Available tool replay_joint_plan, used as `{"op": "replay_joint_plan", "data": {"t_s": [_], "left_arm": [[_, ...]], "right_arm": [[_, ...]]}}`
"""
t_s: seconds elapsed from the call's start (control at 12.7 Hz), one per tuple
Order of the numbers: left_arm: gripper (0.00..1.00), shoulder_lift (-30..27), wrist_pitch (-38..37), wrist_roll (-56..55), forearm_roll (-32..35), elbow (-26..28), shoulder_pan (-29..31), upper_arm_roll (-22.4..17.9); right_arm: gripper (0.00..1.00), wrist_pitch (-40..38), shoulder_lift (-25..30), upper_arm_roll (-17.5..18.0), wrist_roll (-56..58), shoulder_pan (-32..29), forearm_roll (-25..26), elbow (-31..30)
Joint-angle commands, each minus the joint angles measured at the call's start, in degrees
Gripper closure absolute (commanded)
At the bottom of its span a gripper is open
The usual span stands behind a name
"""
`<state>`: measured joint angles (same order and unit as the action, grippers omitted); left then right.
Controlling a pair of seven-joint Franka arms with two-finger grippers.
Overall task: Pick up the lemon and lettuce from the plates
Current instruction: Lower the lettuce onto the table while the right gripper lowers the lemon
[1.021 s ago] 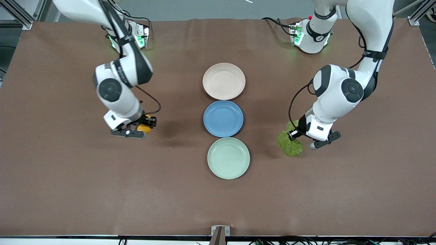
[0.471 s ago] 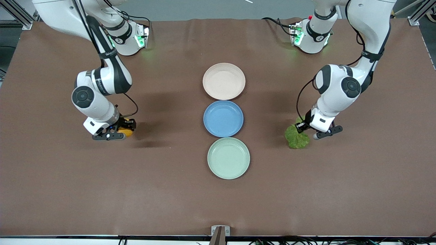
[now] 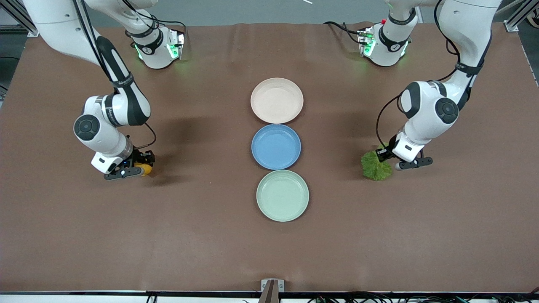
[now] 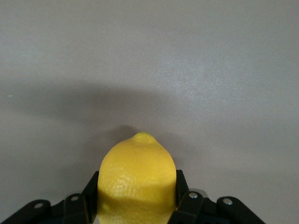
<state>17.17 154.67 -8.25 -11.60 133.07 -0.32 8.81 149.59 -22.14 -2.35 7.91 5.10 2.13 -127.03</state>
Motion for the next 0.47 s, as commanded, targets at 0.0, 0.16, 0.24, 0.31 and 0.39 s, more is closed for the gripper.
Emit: {"op": "replay_joint_plan", "data": {"t_s": [0.0,0.16,0.24,0.31,0.39], "left_arm": [[0.90,0.5,0.4,4.3,-0.5,0.4,0.9,0.6],[0.05,0.1,0.2,6.4,-0.2,-0.4,1.7,0.6],[0.00,-0.5,0.2,7.3,-0.1,-0.6,1.8,0.6],[0.00,-1.3,0.1,7.9,0.0,-1.1,1.8,0.5],[0.00,-2.2,-0.2,8.0,0.0,-1.9,1.8,0.4]], "right_arm": [[1.00,2.0,-0.4,1.7,1.7,-0.7,-1.3,-0.9],[1.00,2.1,-0.4,2.0,2.0,-0.9,-1.3,-0.9],[1.00,2.2,-0.4,2.2,2.0,-0.9,-1.3,-0.9],[1.00,2.7,-0.5,2.3,2.1,-1.0,-1.3,-0.9],[1.00,2.7,-0.7,2.4,2.1,-0.8,-1.3,-0.9]]}}
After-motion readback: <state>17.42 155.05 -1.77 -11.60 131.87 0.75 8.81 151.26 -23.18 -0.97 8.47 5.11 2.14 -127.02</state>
